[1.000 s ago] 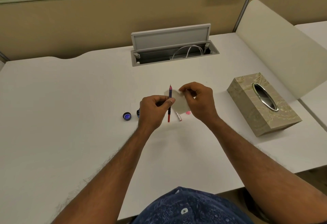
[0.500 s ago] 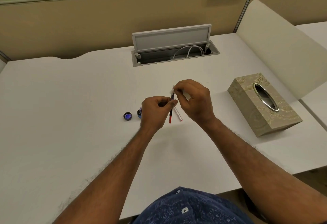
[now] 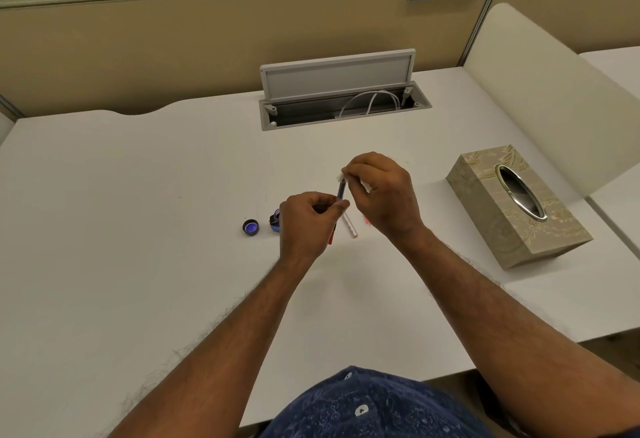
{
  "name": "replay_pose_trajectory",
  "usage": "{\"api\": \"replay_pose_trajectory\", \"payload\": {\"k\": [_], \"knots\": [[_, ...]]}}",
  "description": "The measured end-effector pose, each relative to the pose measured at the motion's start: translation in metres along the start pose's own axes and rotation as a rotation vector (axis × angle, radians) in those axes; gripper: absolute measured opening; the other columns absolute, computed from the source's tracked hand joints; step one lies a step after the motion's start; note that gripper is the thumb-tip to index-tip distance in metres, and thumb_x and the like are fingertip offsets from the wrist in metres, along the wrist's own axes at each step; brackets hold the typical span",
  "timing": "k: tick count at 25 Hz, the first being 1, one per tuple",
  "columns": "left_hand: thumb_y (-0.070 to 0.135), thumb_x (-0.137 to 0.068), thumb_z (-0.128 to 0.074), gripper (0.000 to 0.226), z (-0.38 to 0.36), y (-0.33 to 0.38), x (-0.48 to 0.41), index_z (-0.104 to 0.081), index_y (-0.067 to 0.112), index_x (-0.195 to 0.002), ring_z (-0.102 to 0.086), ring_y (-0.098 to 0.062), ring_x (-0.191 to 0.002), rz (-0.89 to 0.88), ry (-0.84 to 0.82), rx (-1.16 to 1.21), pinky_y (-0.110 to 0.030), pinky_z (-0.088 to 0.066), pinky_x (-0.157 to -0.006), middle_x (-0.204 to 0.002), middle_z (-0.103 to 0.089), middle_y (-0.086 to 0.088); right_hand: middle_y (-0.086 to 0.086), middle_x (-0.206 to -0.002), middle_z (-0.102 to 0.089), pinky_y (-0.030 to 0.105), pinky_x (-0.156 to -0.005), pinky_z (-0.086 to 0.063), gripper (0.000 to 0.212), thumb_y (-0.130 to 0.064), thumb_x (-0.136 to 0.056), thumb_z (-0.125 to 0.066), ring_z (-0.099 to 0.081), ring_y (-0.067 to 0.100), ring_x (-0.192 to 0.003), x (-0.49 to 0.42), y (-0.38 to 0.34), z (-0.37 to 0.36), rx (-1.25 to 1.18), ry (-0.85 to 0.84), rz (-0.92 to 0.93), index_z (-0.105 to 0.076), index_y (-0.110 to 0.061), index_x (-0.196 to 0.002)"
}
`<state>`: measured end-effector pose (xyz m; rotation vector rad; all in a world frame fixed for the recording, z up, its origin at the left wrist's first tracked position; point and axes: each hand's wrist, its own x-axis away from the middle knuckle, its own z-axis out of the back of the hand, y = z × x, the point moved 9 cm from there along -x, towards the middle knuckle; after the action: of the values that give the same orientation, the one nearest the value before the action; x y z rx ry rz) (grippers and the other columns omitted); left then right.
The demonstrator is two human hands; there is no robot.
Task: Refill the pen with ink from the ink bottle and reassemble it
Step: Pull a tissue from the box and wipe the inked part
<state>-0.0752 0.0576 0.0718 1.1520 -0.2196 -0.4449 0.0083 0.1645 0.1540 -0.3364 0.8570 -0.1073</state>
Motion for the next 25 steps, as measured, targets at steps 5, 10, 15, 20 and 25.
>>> {"api": "replay_pose_trajectory", "payload": {"k": [5,10,15,20,25], "knots": [[0.034,-0.076,-0.078,0.027,0.002,0.000,0.000,-0.076,0.011,-0.090,-0.067,-0.012,-0.068,0.025,0.037,-0.010,-0.034,-0.059,-0.076,-0.073,-0.068,0.005,0.017,-0.083,-0.072,0.030,-0.070,-0.058,0.005,-0.001,-0.082,-0.072,-0.068,0.027,-0.074,0.000,0.007,0.011,-0.014,0.073,-0.037,-0.073,0.004,-0.085],[0.035,-0.076,-0.079,0.029,0.004,0.004,0.000,-0.076,0.010,-0.091,-0.068,-0.014,-0.069,0.001,0.052,-0.024,-0.035,-0.059,-0.077,-0.079,-0.074,-0.001,0.018,-0.081,-0.071,0.031,-0.067,-0.057,0.005,0.001,-0.082,-0.070,-0.068,0.029,-0.072,0.002,-0.009,-0.001,0.017,-0.020,0.096,-0.074,0.005,-0.083],[0.034,-0.077,-0.078,0.027,0.003,0.002,0.000,-0.076,0.010,-0.091,-0.067,-0.012,-0.067,0.022,0.042,-0.005,-0.029,-0.058,-0.073,-0.074,-0.070,0.004,0.018,-0.082,-0.071,0.029,-0.066,-0.057,0.007,-0.002,-0.081,-0.074,-0.067,0.027,-0.072,-0.001,0.008,0.007,0.040,0.025,-0.006,-0.073,0.004,-0.083],[0.031,-0.081,-0.074,0.027,0.005,0.008,0.001,-0.075,0.008,-0.096,-0.067,-0.012,-0.071,-0.011,0.043,0.024,-0.021,-0.055,-0.073,-0.082,-0.073,-0.002,0.015,-0.086,-0.072,0.006,-0.075,-0.044,0.012,-0.009,-0.081,-0.072,-0.062,0.016,-0.079,0.007,0.025,0.012,-0.129,0.096,-0.222,-0.073,0.001,-0.086],[0.027,-0.086,-0.070,0.025,0.004,0.014,0.002,-0.075,0.006,-0.098,-0.066,-0.013,-0.071,-0.078,0.011,0.004,-0.020,-0.053,-0.072,-0.082,-0.074,-0.005,0.014,-0.088,-0.072,0.013,-0.074,-0.049,0.011,-0.006,-0.084,-0.070,-0.066,0.022,-0.079,0.006,0.015,0.001,-0.171,0.010,-0.162,-0.075,0.001,-0.092]]}}
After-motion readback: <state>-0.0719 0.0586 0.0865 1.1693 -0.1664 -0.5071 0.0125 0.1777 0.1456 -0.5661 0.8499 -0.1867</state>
